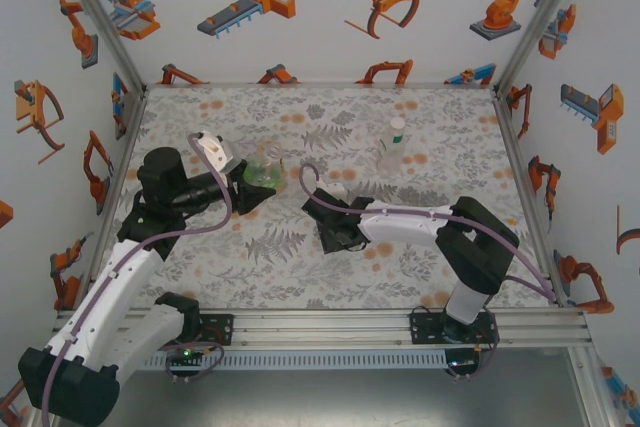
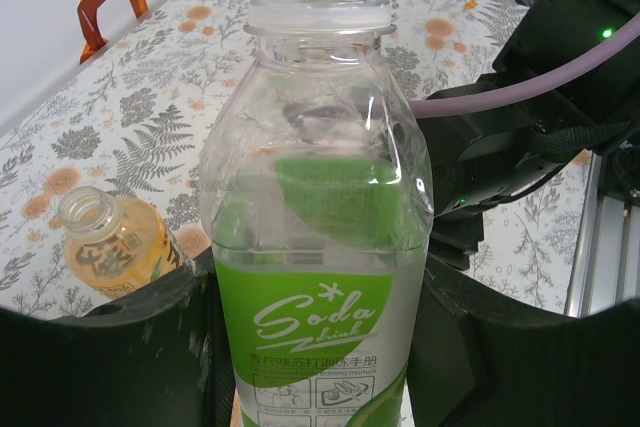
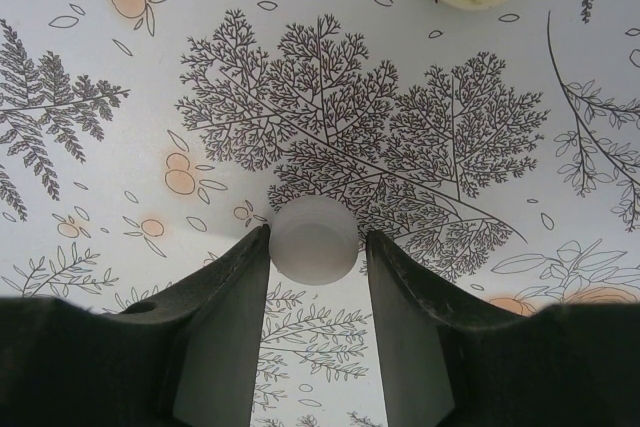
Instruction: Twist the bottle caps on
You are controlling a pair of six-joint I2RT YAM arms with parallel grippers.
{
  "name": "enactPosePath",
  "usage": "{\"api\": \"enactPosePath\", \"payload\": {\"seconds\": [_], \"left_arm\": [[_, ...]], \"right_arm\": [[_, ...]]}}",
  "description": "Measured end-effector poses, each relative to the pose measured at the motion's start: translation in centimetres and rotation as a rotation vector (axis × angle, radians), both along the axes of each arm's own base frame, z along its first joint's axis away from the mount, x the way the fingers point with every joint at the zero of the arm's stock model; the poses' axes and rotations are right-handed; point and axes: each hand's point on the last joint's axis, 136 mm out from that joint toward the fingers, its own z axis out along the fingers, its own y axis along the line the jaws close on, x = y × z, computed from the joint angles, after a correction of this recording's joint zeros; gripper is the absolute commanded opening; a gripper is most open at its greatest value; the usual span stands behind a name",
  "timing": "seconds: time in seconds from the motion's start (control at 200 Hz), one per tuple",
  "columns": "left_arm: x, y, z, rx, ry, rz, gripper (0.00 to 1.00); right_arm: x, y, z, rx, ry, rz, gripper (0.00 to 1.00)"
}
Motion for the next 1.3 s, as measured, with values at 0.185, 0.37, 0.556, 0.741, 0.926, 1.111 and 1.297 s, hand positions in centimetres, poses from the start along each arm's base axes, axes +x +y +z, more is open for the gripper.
{"api": "enactPosePath", "payload": {"seconds": [0.185,0.37,0.556,0.741,0.926,1.111,1.297], "left_arm": [[0.01,0.00,0.00,0.000,0.000,0.000,0.09],[0.02,-0.01,-0.03,0.000,0.001,0.000,0.09],[0.03,-0.02,-0.06,0.001,0.002,0.000,0.09],[0.05,-0.03,-0.08,0.001,0.003,0.000,0.09],[0.05,-0.03,-0.09,0.001,0.003,0.000,0.09],[0.05,-0.02,-0.08,0.001,0.003,0.000,0.09],[0.05,-0.02,-0.08,0.001,0.002,0.000,0.09]], "right_arm": [[0.01,0.09,0.03,-0.001,-0.003,0.010,0.42],[0.00,0.20,0.04,-0.001,-0.005,0.021,0.41],[0.01,0.24,0.02,-0.001,-0.005,0.024,0.41],[0.01,0.25,0.03,-0.001,-0.005,0.024,0.42],[0.01,0.26,0.03,-0.002,-0.006,0.027,0.41],[0.06,0.33,0.04,-0.005,-0.007,0.034,0.41],[0.06,0.38,0.06,-0.009,-0.007,0.041,0.41]]}}
